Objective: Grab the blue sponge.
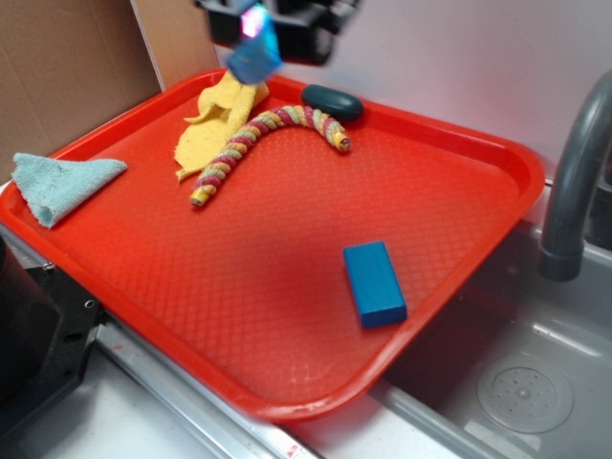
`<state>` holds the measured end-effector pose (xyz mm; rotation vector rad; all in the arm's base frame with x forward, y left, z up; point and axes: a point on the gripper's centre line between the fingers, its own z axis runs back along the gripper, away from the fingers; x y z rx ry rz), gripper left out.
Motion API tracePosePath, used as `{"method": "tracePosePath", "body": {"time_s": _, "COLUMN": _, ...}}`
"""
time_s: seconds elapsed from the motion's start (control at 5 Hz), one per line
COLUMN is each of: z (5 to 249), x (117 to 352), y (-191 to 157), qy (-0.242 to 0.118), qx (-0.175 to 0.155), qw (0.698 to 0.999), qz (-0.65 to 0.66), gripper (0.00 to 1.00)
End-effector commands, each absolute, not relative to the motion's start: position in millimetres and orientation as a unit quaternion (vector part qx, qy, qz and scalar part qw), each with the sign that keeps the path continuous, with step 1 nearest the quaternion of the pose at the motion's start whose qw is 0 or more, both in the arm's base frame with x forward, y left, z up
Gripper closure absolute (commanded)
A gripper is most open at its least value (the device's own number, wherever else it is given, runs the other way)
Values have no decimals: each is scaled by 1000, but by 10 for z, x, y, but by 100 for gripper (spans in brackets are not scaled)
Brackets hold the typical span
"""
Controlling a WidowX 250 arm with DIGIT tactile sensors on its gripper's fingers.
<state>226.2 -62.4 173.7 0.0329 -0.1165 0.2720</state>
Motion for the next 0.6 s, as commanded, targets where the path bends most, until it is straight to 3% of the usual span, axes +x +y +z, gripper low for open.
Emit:
{"method": "tracePosePath", "body": {"time_s": 0.0, "z": 2081, "x": 1827, "y": -425, "qy": -81, "qx": -26, "qw": 977, "qz": 196, "gripper": 100}}
{"method": "tracePosePath", "body": {"time_s": 0.4, "z": 2092, "x": 1645, "y": -470, "qy": -58, "qx": -15, "qw": 975, "qz": 214, "gripper": 100}}
